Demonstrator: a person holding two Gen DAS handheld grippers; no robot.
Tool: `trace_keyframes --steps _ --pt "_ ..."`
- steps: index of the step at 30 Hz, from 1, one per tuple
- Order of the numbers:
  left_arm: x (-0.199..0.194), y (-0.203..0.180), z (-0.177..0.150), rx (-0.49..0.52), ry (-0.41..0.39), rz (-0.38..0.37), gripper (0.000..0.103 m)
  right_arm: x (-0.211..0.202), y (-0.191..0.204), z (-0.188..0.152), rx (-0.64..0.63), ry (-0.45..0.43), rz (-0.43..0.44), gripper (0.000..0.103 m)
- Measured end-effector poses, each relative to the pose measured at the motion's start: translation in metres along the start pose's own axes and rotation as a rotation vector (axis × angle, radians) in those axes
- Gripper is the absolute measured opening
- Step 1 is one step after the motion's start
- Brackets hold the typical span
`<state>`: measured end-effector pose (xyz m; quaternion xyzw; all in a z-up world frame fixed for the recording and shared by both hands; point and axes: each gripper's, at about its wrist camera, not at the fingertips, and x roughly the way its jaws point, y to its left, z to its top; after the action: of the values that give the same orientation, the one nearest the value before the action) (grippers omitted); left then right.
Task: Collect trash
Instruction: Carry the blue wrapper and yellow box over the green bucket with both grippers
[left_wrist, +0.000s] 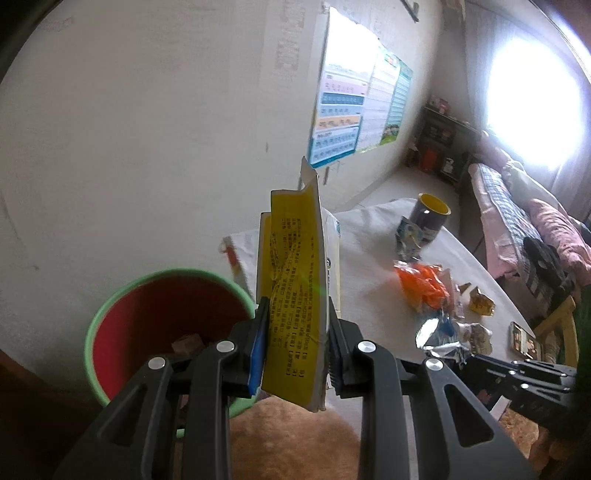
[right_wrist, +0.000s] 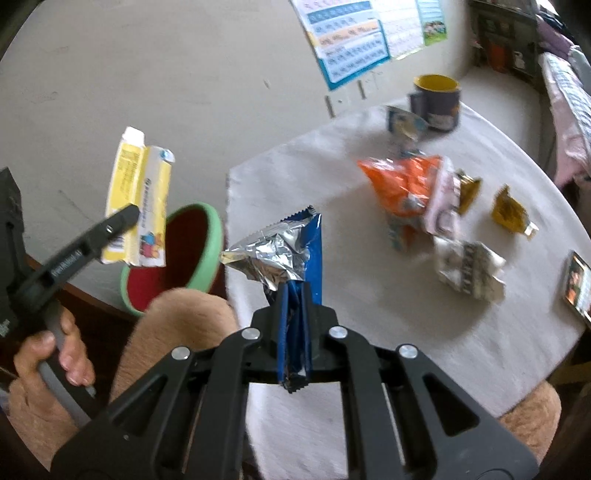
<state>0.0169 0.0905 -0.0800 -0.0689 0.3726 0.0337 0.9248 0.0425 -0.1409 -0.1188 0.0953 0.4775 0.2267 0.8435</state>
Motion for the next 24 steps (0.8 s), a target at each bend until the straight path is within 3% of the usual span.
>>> trace_keyframes --steps 24 --pt "0.006 0.106 -0.025 -0.173 0.033 0.165 0.025 0.057 0.114 0.051 -0.171 0.021 0.134 0.008"
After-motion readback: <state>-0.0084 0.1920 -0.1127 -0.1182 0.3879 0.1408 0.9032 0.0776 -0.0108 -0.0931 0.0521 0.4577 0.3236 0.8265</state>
